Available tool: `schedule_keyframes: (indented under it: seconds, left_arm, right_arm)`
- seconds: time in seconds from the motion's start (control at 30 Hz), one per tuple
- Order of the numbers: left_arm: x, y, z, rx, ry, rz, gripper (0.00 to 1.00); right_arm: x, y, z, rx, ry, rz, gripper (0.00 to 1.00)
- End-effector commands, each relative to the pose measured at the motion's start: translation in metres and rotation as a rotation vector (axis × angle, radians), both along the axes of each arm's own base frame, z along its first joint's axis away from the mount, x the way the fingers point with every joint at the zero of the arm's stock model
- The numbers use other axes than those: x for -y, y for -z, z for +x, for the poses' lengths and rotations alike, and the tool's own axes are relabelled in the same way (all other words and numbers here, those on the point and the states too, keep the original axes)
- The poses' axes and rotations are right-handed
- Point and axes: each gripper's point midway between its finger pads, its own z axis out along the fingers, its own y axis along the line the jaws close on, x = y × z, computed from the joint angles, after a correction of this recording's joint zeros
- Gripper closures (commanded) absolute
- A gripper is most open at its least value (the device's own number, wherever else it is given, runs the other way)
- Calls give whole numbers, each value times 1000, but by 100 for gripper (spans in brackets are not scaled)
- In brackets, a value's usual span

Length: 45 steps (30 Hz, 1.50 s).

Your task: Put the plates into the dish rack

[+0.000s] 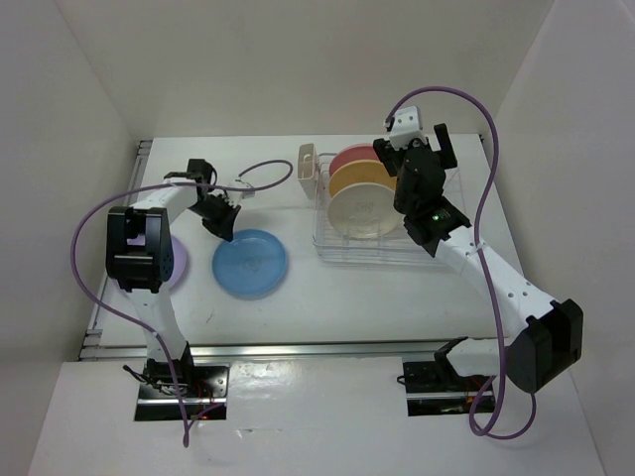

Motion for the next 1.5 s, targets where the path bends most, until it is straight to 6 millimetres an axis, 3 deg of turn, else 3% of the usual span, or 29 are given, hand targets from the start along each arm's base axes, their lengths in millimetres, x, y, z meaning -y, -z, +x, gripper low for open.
schedule_keyframes:
  seconds: [0.0,0.07,0.1,0.17,0.23,0.3,0.4,0.43,0.57,0.6,0.63,0.67,0.7,0.73,0.77,0.8,0.83,0.9,0.93,1.1,1.2,1.47]
  left_arm:
    - [-18,-21,44,158,-77,94,100]
    - [-11,-42,62,245,-76,50,100]
    - [-6,-67,77,347,-76,17,100]
    - [2,-87,85,443,-56,-31,100]
    - [13,-123,103,590,-43,-100,100]
    - [27,-156,103,689,-5,-160,100]
    - [39,-178,102,752,37,-202,100]
    - [47,-177,99,753,69,-197,100]
    - [58,-205,95,850,110,-140,100]
    - [68,-200,88,864,129,-127,100]
    - [68,-217,95,974,115,-90,100]
    - [72,-247,87,1090,133,-77,100]
    - [75,-232,78,1114,135,-59,100]
    - [80,-245,76,1194,103,-28,100]
    - [84,-277,76,1348,93,-23,100]
    - [84,-292,69,1413,80,-12,100]
    - [94,-293,66,1437,80,-8,100]
    - [90,-311,66,1510,38,62,100]
    - [98,-312,62,1531,43,74,100]
    - [89,-345,57,1689,-45,222,100]
    - [95,-366,50,1768,-76,211,100]
    - [138,-395,19,1878,-82,97,100]
  right_arm:
    - [1,-6,1,18,0,8,0]
    - [-2,-3,4,13,-10,14,0]
    - [-2,-1,4,8,-10,26,0]
    - [-2,-1,4,8,-10,26,0]
    - [-2,-1,4,8,-10,26,0]
    - [-2,-1,4,8,-10,26,0]
    - [-2,4,4,0,-10,22,0]
    - [-2,4,4,0,-10,22,0]
    - [-2,3,4,-2,-10,13,0]
    - [-2,3,4,-2,-10,13,0]
    - [-2,3,4,-2,-10,13,0]
    - [-2,2,4,6,-10,17,0]
    - [-1,2,4,6,-1,17,0]
    - [-1,2,4,6,-1,17,0]
    - [-2,5,5,-2,-1,13,0]
    - [-2,5,5,-2,-1,13,0]
    - [-2,5,5,-2,-1,13,0]
    - [-2,5,5,-2,-1,13,0]
    - [-2,5,5,-2,-1,13,0]
    - [-2,5,5,-2,-1,13,0]
    - [-2,5,5,-2,-1,13,0]
    - [-3,12,7,-18,0,4,0]
